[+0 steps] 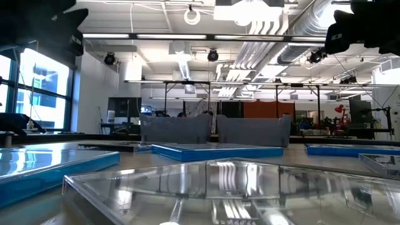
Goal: Pick & place jewel cases by type
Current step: Put the top black cd case into the left black bin
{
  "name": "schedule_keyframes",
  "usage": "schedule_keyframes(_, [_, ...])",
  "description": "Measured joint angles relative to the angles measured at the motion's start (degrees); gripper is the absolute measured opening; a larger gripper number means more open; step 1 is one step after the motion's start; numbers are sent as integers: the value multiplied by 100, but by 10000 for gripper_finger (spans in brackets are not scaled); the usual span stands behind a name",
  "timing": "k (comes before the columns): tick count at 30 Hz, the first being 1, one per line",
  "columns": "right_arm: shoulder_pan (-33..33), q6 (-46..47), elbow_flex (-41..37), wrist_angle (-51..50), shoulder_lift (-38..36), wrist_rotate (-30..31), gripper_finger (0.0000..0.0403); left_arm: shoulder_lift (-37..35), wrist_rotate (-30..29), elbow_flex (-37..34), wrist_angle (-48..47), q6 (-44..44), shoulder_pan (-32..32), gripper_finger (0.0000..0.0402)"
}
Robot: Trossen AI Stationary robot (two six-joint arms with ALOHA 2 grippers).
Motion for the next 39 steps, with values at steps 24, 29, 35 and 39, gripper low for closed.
schedule_keyframes(24, [0,0,-2,0,0,0,119,0,-1372,844,-1999,165,0,119])
schedule_keyframes(29, [1,0,-1,0,0,0,119,0,-1616,1033,-2084,333,1,119])
schedule_keyframes(35, [0,0,-2,0,2,0,119,59,-1978,1258,-2620,327,2,119])
schedule_keyframes(39, [-2,0,-1,-1,1,0,119,236,-2018,1336,-2582,327,1,119])
